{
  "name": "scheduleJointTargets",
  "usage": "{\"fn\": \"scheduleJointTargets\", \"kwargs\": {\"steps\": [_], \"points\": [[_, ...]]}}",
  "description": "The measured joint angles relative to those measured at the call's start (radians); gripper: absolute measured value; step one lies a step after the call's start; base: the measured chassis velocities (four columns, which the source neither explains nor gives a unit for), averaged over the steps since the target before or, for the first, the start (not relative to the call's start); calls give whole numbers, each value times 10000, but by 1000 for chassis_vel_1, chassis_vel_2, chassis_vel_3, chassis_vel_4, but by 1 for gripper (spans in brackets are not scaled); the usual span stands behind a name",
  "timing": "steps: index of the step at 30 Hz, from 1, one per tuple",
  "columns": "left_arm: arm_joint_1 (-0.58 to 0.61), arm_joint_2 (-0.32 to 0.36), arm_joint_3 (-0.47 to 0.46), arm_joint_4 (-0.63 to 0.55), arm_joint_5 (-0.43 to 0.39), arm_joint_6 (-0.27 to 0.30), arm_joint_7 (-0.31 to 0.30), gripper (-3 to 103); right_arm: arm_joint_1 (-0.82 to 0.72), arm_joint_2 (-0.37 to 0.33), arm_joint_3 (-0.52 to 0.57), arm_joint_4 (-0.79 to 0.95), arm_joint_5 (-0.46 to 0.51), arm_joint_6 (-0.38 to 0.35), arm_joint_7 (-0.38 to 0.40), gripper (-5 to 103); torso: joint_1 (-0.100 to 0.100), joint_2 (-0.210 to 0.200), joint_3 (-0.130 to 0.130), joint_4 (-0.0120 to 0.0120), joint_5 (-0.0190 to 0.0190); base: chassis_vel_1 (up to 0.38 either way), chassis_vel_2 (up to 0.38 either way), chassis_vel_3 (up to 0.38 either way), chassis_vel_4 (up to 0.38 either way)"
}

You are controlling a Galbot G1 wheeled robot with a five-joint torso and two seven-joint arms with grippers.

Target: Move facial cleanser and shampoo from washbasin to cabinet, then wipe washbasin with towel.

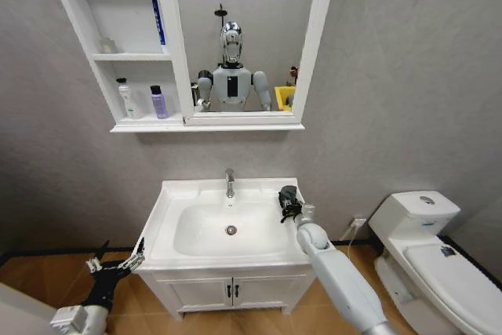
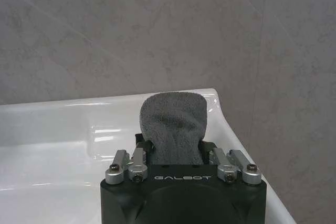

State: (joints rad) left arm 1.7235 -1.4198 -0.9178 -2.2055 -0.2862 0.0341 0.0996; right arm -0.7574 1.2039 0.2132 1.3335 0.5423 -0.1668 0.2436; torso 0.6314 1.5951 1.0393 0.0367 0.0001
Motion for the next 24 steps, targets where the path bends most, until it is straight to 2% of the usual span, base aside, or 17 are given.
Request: {"fn": "scheduleJointTargets", "kwargs": {"steps": [1, 4, 5, 7, 8, 9, 10, 12, 14, 15, 18, 19, 21, 22, 24], "points": [[0, 0, 0, 0, 0, 0, 0, 100, 0, 0, 0, 0, 0, 0, 0, 49, 0, 0, 0, 0, 0, 0, 0, 0, 0], [0, 0, 0, 0, 0, 0, 0, 100, -35, 43, 99, -254, -239, 343, -268, 65, -1, 0, 0, -1, -1, 0, 0, 0, 0], [0, 0, 0, 0, 0, 0, 0, 100, -35, 43, 99, -254, -239, 343, -268, 65, -1, 0, 0, -1, -1, 0, 0, 0, 0], [0, 0, 0, 0, 0, 0, 0, 100, -159, 57, 171, -244, -214, 466, -299, 76, 0, 0, 0, 1, -1, 0, 0, 0, 0], [0, 0, 0, 0, 0, 0, 0, 100, -159, 57, 171, -244, -214, 466, -299, 76, 0, 0, 0, 1, -1, 0, 0, 0, 0], [0, 0, 0, 0, 0, 0, 0, 100, -336, 14, 239, -67, -305, 563, -351, 82, 0, 0, 0, 0, 1, 0, 0, 0, 0], [0, 0, 0, 0, 0, 0, 0, 100, -439, -18, 306, 59, -483, 613, -354, 87, 0, 0, 0, 0, 0, 0, 0, 0, 0], [0, 0, 0, 0, 0, 0, 0, 100, -594, -49, 431, 227, -778, 677, -355, 87, 0, 0, 0, 0, -2, 0, 0, 0, 0], [0, 0, 0, 0, 0, 0, 0, 100, -1254, -140, 804, 954, -1807, 765, -296, 99, 0, 0, 0, -1, 3, 0, 0, 0, 0], [0, 0, 0, 0, 0, 0, 0, 100, -1254, -140, 804, 954, -1807, 765, -296, 99, 0, 0, 0, -1, 3, 0, 0, 0, 0], [0, 0, -1, 0, 0, 0, 0, 100, -2761, -323, 1489, 3225, -1938, 332, -53, 100, 1, 1, -1, 0, -3, 0, 0, 0, 0], [0, 0, -1, 0, 0, 0, 0, 100, -2761, -323, 1489, 3225, -1938, 332, -53, 100, 1, 1, -1, 0, -3, 0, 0, 0, 0], [0, 0, 0, 0, 0, 0, -2, 100, -4315, -85, 2236, 5004, -1950, 132, 59, 100, -1, 1, -1, 3, -4, 0, 0, 0, 0], [0, 0, 0, 0, 0, 0, -2, 100, -4315, -85, 2236, 5004, -1950, 132, 59, 100, -1, 1, -1, 3, -4, 0, 0, 0, 0], [1, 2, 1, 1, 0, 1, 3, 100, -5803, 298, 2843, 6210, -2230, 145, -1, 100, -2, 0, -1, -7, 8, 0, 0, 0, 0]]}}
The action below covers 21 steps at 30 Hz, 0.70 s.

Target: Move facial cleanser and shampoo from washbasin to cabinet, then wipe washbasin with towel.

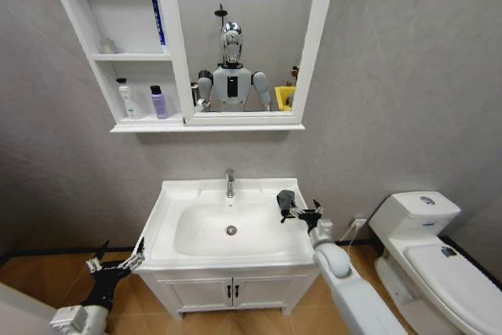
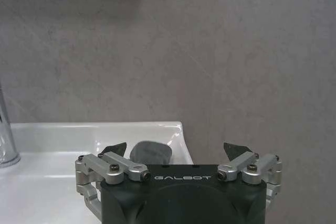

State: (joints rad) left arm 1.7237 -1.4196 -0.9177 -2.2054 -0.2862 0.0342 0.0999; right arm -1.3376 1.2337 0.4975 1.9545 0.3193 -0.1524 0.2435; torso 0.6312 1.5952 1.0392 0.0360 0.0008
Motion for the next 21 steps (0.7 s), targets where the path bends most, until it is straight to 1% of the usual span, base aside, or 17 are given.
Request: {"fn": "scheduleJointTargets", "kwargs": {"steps": [2, 3, 4, 6, 7, 9, 10, 11, 13, 18, 21], "points": [[-1, -1, -1, 0, 0, -3, -3, 100, -1708, 433, 628, 1305, -370, 374, -117, 100, 0, 1, -1, 7, -14, 0, 0, 0, 0], [-1, -1, -1, 0, 0, -3, -3, 100, -1708, 433, 628, 1305, -370, 374, -117, 100, 0, 1, -1, 7, -14, 0, 0, 0, 0], [-2, -1, -4, 0, 0, -2, -6, 100, -2634, 552, 806, 1821, -529, 579, -165, 100, -1, 1, -1, 3, -6, 0, 0, 0, 0], [-1, -1, -1, 0, 0, -3, -2, 100, -4307, 744, 1281, 2672, -1033, 1149, -222, 100, -2, 2, -2, 0, -12, 0, 0, 0, 0], [-1, -1, -1, 0, 0, -3, -2, 100, -4307, 744, 1281, 2672, -1033, 1149, -222, 100, -2, 2, -2, 0, -12, 0, 0, 0, 0], [-2, -1, -2, 0, 0, -2, -3, 100, -5403, 902, 1617, 3192, -1489, 1694, -90, 100, -3, 3, -3, 1, -11, 0, 0, 0, 0], [-2, -1, -2, 0, 0, -2, -3, 100, -5403, 902, 1617, 3192, -1489, 1694, -90, 100, -3, 3, -3, 1, -11, 0, 0, 0, 0], [-2, -1, -1, 0, 0, -2, -3, 100, -5919, 1034, 1741, 3461, -1631, 1928, 32, 100, -3, 2, -2, 5, -10, 0, 0, 0, 0], [-1, -1, -1, 0, 1, -2, -3, 100, -6438, 1214, 1750, 3741, -1697, 2052, 169, 100, -2, 2, 0, 5, -10, 0, 0, 0, 0], [-1, -2, -1, 0, 0, -3, -3, 100, -6564, 1385, 1499, 3877, -1898, 2188, 158, 100, -1, 1, 0, 8, -9, 0, 0, 0, 0], [-1, -1, -1, 0, 1, -2, -3, 100, -6555, 1515, 1268, 3877, -2020, 2342, 24, 100, 0, -1, 1, 7, -9, 0, 0, 0, 0]]}}
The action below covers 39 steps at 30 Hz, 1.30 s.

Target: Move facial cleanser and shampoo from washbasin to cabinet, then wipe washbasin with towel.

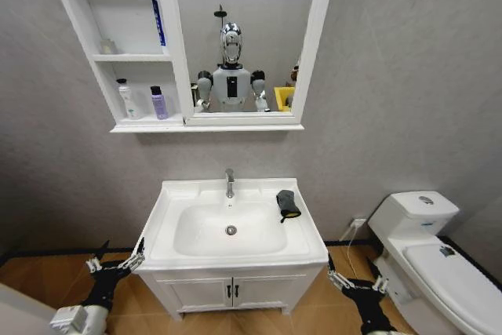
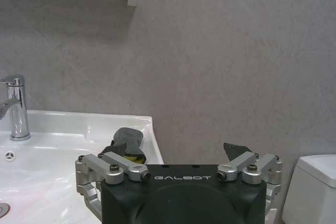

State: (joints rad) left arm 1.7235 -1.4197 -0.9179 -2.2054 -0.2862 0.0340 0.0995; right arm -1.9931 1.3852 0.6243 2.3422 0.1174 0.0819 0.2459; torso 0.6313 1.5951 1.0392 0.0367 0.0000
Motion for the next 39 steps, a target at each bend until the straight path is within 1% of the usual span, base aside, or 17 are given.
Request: {"fn": "scheduleJointTargets", "kwargs": {"steps": [8, 11, 14, 34, 39], "points": [[0, 0, 0, -1, 0, 0, 0, 100, 322, 93, -224, 55, -12, -49, -454, 100, 0, 0, 0, 0, 0, 0, 0, 0, 0], [0, 0, 0, -1, 0, 0, 0, 100, 490, 16, -51, 221, -20, -192, -707, 100, 0, 0, 0, -2, 0, 0, 0, 0, 0], [0, 0, 0, -1, 0, 0, 0, 100, 519, -28, 6, 257, -20, -234, -768, 100, 1, 0, 0, -2, 0, 0, 0, 0, 0], [0, 0, 0, -1, 0, -1, 0, 100, 544, -49, 12, 241, -10, -265, -775, 100, 4, -1, 1, -2, 0, 0, 0, 0, 0], [0, 0, 0, -2, 0, 0, 0, 100, 546, -49, 10, 234, -6, -267, -773, 100, 8, -1, 1, -1, 0, 73, -80, -71, 73]]}}
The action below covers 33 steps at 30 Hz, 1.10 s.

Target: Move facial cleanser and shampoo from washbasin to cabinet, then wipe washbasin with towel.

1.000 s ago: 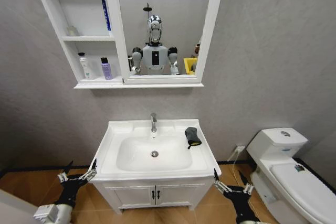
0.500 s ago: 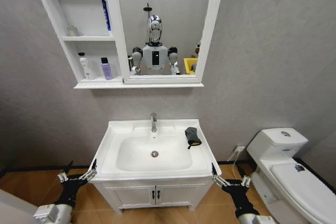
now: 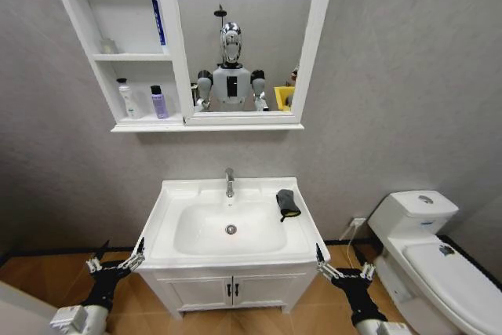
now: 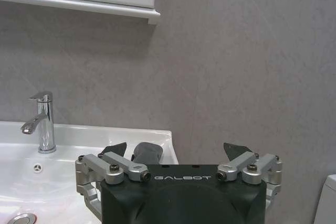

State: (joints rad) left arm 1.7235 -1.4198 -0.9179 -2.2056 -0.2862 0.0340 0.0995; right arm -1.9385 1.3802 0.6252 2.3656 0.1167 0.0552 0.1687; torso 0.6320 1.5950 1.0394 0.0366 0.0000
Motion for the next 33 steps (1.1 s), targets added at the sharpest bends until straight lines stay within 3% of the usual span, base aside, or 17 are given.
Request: {"fn": "scheduleJointTargets", "kwargs": {"steps": [17, 31, 32, 33], "points": [[0, 0, 0, 0, 0, 0, 1, 100, 2, -1, -1, -9, 6, -2, 11, 100, -5, 1, -1, 1, -2, 236, -233, -204, 231], [0, 0, -3, 0, 0, 0, -3, 100, 3, -1, -3, -11, 8, -2, 16, 100, -9, 2, -1, 1, 1, 375, -363, -357, 353], [0, 0, 1, -1, 0, 0, 0, 100, 0, -1, 0, -10, 7, 0, 17, 100, -13, 5, -4, -4, -12, 331, -378, -322, 351], [1, 0, -2, -1, 0, 0, -1, 100, 2, -1, -2, -10, 7, -1, 16, 100, -12, 4, -3, 3, 5, 369, -351, -322, 338]]}}
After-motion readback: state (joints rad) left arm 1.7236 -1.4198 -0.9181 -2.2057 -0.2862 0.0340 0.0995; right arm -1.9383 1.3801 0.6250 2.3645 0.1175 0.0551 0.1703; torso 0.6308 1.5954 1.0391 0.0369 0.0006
